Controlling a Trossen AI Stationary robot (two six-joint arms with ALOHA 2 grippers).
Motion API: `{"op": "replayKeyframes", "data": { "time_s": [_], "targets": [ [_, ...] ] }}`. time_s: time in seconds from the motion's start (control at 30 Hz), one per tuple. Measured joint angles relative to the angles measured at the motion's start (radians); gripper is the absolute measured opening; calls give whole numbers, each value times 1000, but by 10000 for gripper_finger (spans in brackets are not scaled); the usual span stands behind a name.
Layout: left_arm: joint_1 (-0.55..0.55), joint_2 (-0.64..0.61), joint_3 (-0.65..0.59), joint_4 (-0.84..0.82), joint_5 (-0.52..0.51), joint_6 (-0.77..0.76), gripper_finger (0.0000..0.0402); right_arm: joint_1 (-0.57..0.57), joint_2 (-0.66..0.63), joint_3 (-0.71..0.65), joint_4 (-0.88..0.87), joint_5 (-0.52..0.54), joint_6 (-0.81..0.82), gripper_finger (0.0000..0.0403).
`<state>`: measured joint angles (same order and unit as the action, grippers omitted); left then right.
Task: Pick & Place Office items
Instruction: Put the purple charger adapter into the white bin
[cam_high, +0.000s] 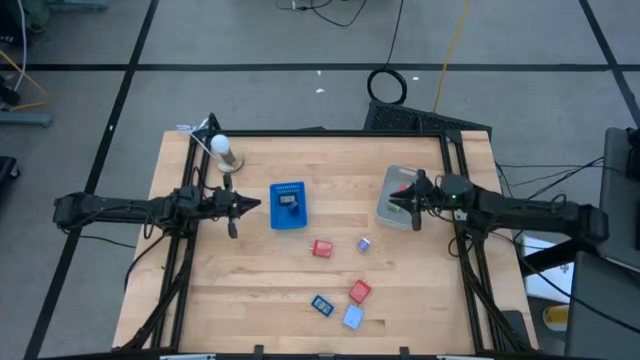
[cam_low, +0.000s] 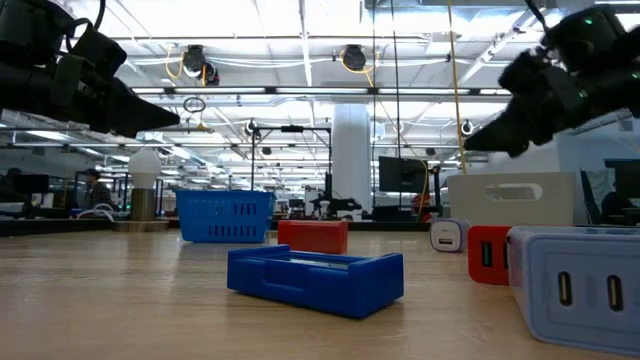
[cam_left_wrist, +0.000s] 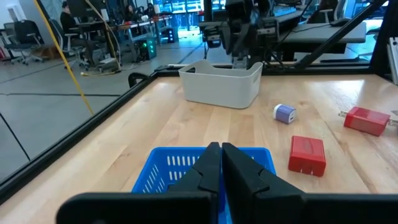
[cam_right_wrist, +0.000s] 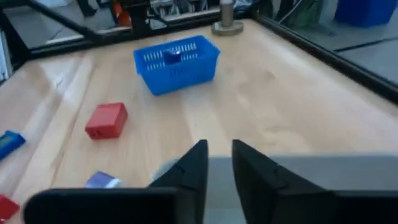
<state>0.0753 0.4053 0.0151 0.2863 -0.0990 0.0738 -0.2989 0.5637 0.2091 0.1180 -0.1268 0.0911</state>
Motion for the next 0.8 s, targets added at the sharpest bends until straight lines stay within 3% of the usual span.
{"op": "replayKeyframes", "data": {
  "time_s": [0.2, 0.47, 0.63, 0.8],
  "targets": [
    [0, 0, 1, -14, 1, -3, 3, 90, 298, 188, -13, -2, -52, 145],
    [0, 0, 1, -62, 10, -16, 20, 244, 610, 387, -16, -46, -262, 229],
    [0, 0, 1, -77, 11, -19, 9, 312, 733, 460, -43, -156, -260, 258],
    [0, 0, 1, -74, 19, -24, 3, 349, 844, 523, -151, -166, -280, 265]
  ]
}}
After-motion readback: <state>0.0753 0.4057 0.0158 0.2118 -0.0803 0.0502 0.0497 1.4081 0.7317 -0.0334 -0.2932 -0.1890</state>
